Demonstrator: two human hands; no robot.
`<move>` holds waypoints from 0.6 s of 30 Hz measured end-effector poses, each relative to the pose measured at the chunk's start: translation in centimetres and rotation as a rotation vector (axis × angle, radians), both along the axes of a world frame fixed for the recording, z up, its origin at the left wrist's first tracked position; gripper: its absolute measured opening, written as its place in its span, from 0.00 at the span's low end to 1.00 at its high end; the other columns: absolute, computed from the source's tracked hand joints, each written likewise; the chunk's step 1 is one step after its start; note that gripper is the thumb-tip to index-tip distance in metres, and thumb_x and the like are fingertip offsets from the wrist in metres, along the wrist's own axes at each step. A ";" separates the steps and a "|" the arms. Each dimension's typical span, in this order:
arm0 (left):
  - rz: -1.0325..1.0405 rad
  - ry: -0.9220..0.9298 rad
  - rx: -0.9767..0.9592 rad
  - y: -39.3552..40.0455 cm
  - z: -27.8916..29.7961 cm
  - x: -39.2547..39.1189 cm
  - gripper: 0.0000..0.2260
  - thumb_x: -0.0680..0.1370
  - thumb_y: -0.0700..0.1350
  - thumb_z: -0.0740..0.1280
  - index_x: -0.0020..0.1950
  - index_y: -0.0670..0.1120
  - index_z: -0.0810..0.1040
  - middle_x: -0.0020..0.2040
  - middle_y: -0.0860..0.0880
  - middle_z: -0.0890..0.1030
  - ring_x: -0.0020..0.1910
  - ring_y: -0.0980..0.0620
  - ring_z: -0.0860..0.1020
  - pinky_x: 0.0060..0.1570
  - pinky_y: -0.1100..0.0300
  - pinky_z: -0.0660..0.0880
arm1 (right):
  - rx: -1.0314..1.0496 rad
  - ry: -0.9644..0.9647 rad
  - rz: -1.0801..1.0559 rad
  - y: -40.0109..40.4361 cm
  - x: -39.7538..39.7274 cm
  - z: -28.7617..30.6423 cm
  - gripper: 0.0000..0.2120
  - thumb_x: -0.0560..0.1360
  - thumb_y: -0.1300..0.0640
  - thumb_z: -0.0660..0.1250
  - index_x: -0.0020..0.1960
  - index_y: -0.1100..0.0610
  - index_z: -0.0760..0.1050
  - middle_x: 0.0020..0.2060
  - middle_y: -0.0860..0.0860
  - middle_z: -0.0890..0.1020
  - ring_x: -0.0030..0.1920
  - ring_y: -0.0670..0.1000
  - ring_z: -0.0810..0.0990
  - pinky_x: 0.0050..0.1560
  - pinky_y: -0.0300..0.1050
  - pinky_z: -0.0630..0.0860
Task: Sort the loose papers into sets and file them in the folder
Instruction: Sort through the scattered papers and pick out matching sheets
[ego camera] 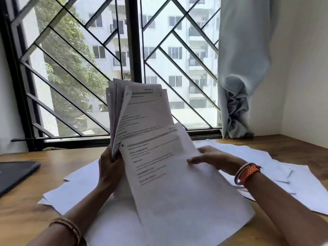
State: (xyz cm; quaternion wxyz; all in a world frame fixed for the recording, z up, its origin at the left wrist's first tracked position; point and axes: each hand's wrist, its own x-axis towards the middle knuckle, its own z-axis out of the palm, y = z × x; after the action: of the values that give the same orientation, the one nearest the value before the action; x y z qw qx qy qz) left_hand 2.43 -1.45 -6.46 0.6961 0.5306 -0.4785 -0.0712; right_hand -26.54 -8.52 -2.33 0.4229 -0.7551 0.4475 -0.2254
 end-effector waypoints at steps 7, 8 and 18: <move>-0.010 0.028 0.031 -0.1 0.7 0.8 0.07 0.70 0.50 0.61 0.39 0.49 0.75 0.36 0.49 0.78 0.38 0.49 0.73 0.41 0.46 0.74 | -0.344 -0.380 -0.567 -1.9 -5.9 1.6 0.05 0.76 0.62 0.67 0.42 0.61 0.79 0.21 0.45 0.76 0.20 0.39 0.71 0.20 0.31 0.65; -0.006 0.019 0.034 -0.1 0.9 1.1 0.07 0.70 0.51 0.61 0.39 0.49 0.76 0.37 0.48 0.78 0.38 0.48 0.73 0.41 0.46 0.75 | -0.501 -0.477 -0.725 -2.1 -6.9 1.9 0.09 0.76 0.59 0.67 0.44 0.65 0.80 0.19 0.44 0.75 0.20 0.39 0.72 0.21 0.30 0.64; -0.226 0.187 0.075 0.7 2.4 2.6 0.08 0.80 0.38 0.62 0.43 0.46 0.78 0.40 0.45 0.79 0.37 0.47 0.76 0.41 0.54 0.74 | -0.725 -0.399 -1.022 -3.8 -7.7 -2.2 0.19 0.67 0.51 0.58 0.31 0.67 0.70 0.33 0.73 0.74 0.35 0.59 0.73 0.37 0.48 0.61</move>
State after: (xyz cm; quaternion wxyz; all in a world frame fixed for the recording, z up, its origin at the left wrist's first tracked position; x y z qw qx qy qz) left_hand 4.98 -0.72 -4.10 0.7048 0.4900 -0.4653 -0.2159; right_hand -34.27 -12.34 -4.56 0.0565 -0.4858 0.5584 -0.6701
